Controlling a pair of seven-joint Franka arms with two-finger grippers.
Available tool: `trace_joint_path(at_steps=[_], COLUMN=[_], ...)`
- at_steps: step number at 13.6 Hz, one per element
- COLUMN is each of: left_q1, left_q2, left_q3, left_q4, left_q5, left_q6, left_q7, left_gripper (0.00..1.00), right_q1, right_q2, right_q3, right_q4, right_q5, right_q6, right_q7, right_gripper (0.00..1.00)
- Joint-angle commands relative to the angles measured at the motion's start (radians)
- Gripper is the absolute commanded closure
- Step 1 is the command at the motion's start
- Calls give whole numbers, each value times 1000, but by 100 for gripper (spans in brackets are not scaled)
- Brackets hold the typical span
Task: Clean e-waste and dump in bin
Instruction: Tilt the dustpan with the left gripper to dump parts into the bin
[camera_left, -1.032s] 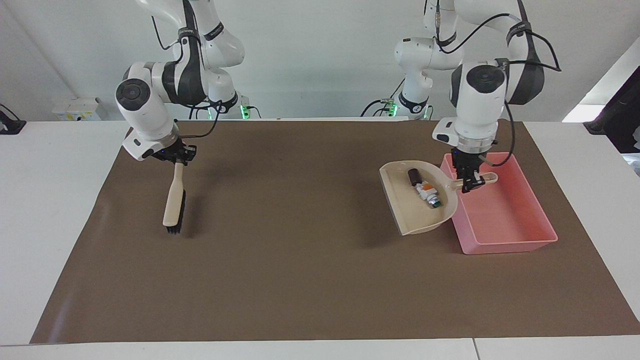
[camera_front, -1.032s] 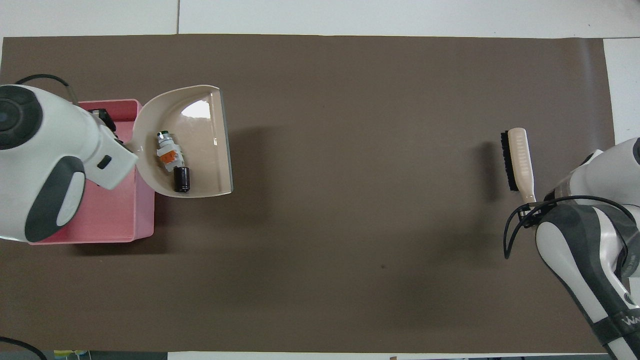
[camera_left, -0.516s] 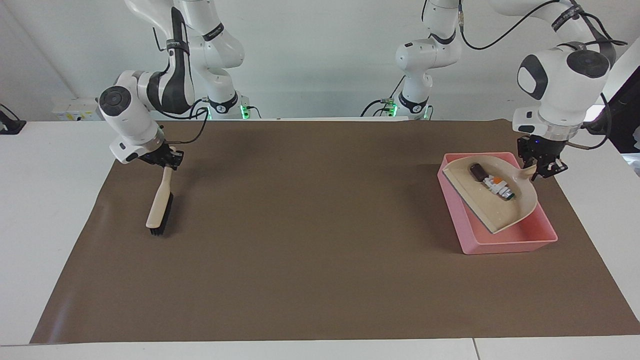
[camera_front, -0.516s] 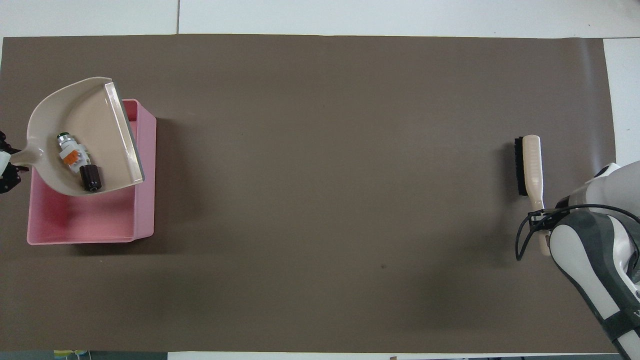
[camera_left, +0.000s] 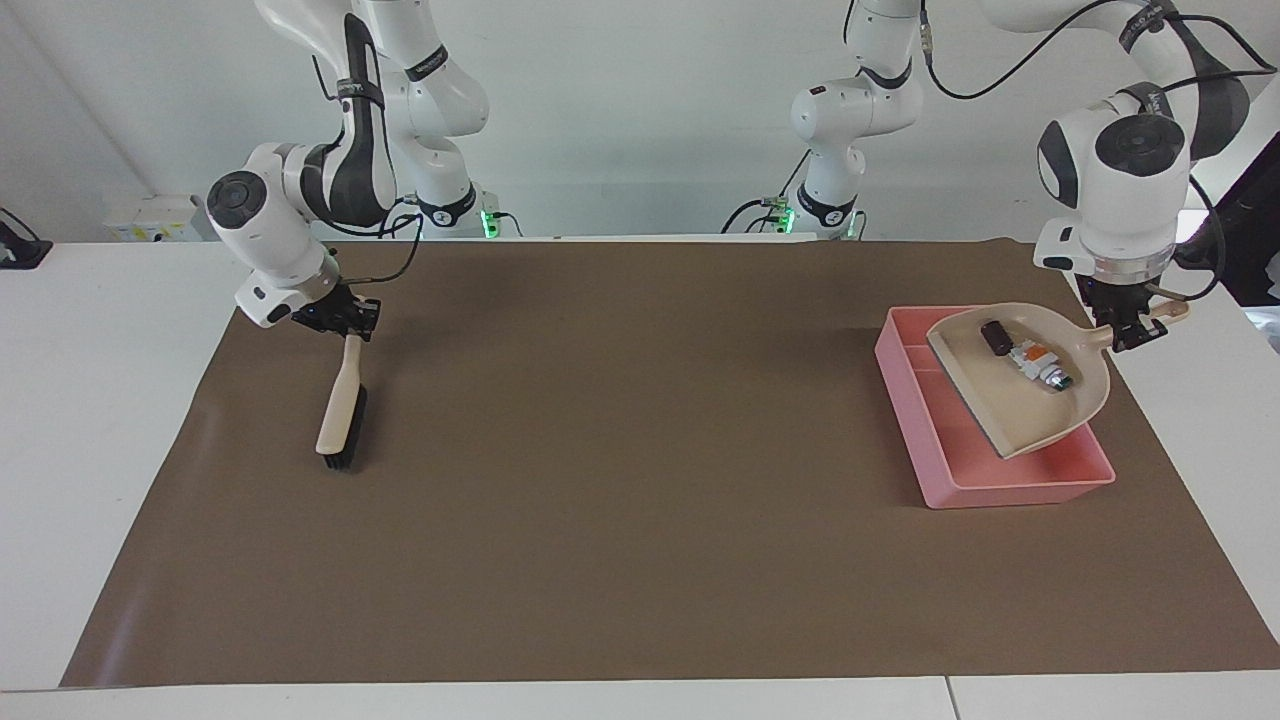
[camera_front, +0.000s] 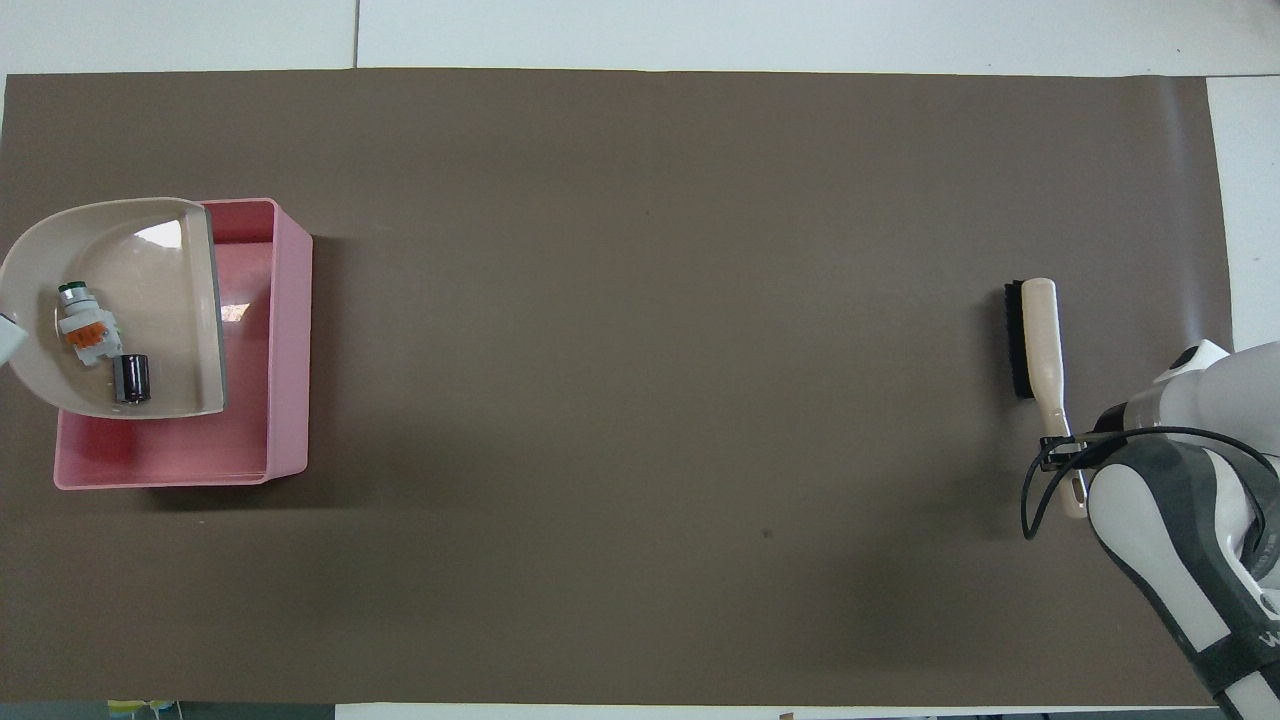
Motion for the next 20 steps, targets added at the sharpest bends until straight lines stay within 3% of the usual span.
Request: trace_joint_path(at_steps=[1,4,6,10,11,12,13,15,18,20], left_q1=[-32,-72,-93,-173,-188,-211,-219,-221,-221,-227], left_q2=[5,-7,-16,-9,-9,-13,-16,-15,-18,-27], left_q3=[3,1,0,0,-2,-2,-2,-2,-9,-14], left_q4=[-10,-47,-59,19,30,22,16,24,92,132], left_q5=[120,253,281,299,304,336,364,373,344,229], left_q6=[-16,-50,-105,-260,-293,-315,-318,-326,-375,-378], left_q7=[-5,-7,-7,1,-1,-5,-5,-4,6,4], left_gripper=[100,100,100,100,100,100,100,100,100,100], right_q1=[-14,-14,-14,-15,-15,-15,-15,-12,14,32], right_q2=[-9,-7,-7,-7,-7,-7,-7,-6,10,5], right_q3=[7,5,5,5,5,5,5,5,14,17], right_q4=[-30,-25,-25,-25,-25,-25,-25,-6,129,197], right_q5=[18,17,14,3,3,1,1,1,1,1], right_q6=[34,27,25,25,25,25,24,1,-119,-125], right_q7=[-33,-36,-37,-39,-39,-39,-40,-40,-13,1], right_gripper=[100,100,100,100,88,48,0,0,0,0])
